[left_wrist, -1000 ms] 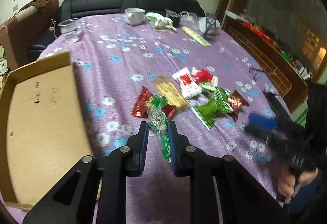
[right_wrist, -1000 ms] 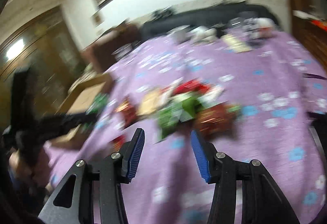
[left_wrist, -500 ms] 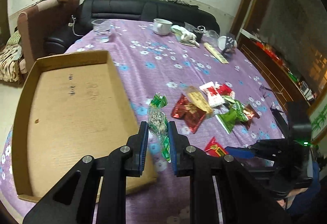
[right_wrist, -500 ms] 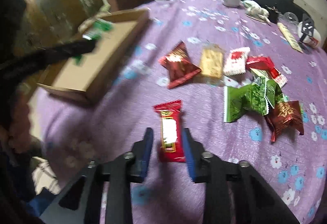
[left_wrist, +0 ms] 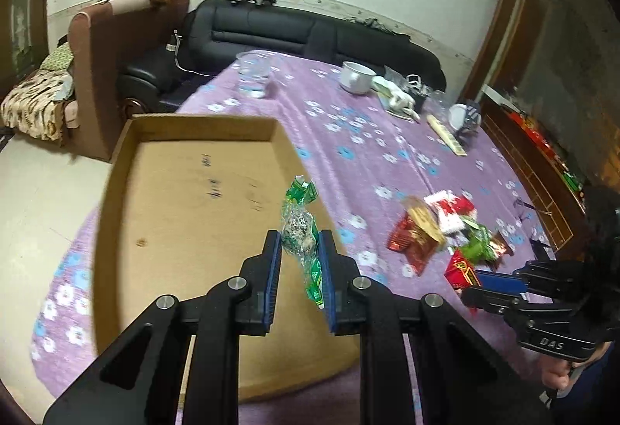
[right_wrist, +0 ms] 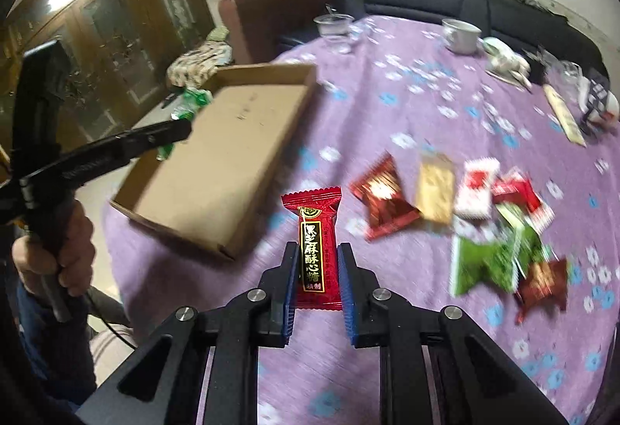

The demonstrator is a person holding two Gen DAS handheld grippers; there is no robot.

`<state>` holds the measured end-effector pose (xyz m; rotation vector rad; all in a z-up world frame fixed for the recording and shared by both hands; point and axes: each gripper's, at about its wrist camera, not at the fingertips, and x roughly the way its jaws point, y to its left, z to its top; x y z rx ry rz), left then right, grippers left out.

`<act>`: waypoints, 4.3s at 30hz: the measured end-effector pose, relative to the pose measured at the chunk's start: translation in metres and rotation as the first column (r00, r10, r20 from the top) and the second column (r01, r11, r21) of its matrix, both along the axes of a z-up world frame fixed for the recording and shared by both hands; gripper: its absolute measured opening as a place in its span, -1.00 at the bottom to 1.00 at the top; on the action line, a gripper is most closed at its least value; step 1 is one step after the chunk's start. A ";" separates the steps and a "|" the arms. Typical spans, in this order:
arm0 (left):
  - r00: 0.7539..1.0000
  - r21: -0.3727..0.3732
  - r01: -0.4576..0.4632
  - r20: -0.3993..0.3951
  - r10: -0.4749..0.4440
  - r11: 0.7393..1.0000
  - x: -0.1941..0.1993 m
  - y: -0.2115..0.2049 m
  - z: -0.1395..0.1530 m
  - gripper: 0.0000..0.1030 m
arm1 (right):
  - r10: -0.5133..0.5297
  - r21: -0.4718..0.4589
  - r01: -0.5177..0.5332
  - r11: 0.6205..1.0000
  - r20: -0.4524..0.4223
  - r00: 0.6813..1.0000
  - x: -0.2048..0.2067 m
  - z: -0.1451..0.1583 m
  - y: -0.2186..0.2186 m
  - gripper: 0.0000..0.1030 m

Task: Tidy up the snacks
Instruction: 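Carry both snacks into the cardboard box and open both grippers, then grasp the red foil snack pack with the left gripper, then grasp the yellow biscuit pack with the right gripper while the left gripper holds the red pack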

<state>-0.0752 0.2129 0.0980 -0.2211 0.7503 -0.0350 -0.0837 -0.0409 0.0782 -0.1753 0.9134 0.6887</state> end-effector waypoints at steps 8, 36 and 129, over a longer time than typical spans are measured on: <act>0.998 0.033 -0.058 -0.002 0.058 0.998 0.013 0.042 0.017 -0.67 | 0.058 0.030 -0.059 0.998 0.035 0.998 0.019 0.038 0.063 -0.62; 0.955 0.001 -0.121 -0.272 0.117 0.993 0.117 0.091 -0.066 -0.67 | -0.054 0.027 0.062 0.998 -0.221 0.974 0.165 -0.054 0.191 -0.55; 0.988 -0.012 -0.092 0.120 0.093 0.996 0.100 -0.112 -0.038 -0.25 | -0.285 -0.098 0.294 0.951 0.095 0.954 0.101 -0.071 -0.028 -0.32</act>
